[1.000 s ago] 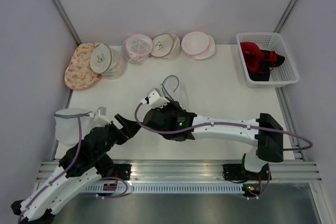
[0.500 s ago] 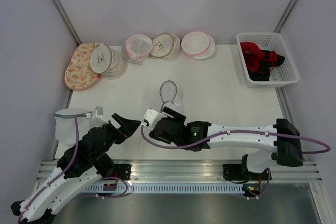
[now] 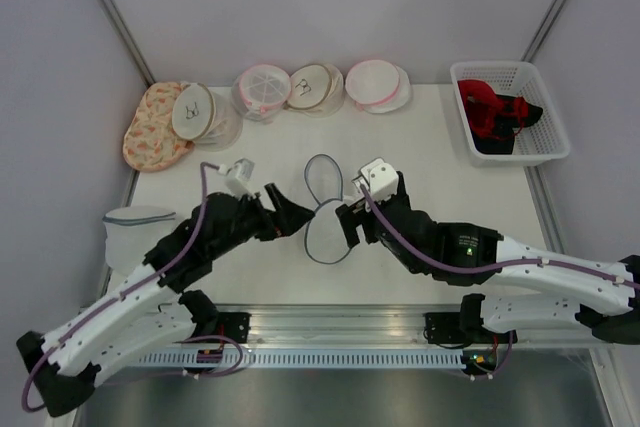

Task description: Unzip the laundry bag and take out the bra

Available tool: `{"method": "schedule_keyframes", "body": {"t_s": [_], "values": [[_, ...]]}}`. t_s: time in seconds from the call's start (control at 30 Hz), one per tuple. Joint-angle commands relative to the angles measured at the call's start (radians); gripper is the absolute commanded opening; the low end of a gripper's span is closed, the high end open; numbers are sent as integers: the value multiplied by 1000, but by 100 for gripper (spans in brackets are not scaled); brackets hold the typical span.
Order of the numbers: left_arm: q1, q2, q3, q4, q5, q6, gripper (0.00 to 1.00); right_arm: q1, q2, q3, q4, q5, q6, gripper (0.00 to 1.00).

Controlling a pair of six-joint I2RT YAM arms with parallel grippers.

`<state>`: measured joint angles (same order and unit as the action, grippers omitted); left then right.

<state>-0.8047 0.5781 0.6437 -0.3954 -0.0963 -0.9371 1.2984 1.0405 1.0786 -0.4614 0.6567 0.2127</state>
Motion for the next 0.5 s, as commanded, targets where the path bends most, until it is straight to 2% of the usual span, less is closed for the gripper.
{"method": "schedule_keyframes", "body": {"t_s": [0.0, 0.07, 0.1, 0.13, 0.17, 0.2, 0.23, 0.27, 0.47], "values": [[-2, 214, 130, 229, 266, 213, 92, -4, -2, 23, -144, 165, 178, 90], [-4, 372, 180, 295, 340, 238, 74, -4, -20, 12, -175, 179, 242, 86], [-4, 418, 238, 302, 349, 259, 49, -4, -46, -5, -183, 188, 258, 79], [-5, 512, 266, 309, 362, 271, 38, -5, -62, -14, -184, 190, 266, 73], [-5, 554, 292, 316, 374, 277, 27, -4, -78, -23, -184, 192, 292, 57], [-5, 592, 341, 319, 382, 287, 6, -4, -111, -37, -187, 198, 303, 48], [-8, 670, 361, 317, 388, 291, 2, -4, -126, -40, -201, 214, 315, 41], [-10, 702, 379, 317, 386, 294, 2, -4, -140, -40, -215, 225, 326, 33], [-11, 966, 436, 285, 316, 291, 2, -4, -220, -32, -305, 256, 372, 32]]}}
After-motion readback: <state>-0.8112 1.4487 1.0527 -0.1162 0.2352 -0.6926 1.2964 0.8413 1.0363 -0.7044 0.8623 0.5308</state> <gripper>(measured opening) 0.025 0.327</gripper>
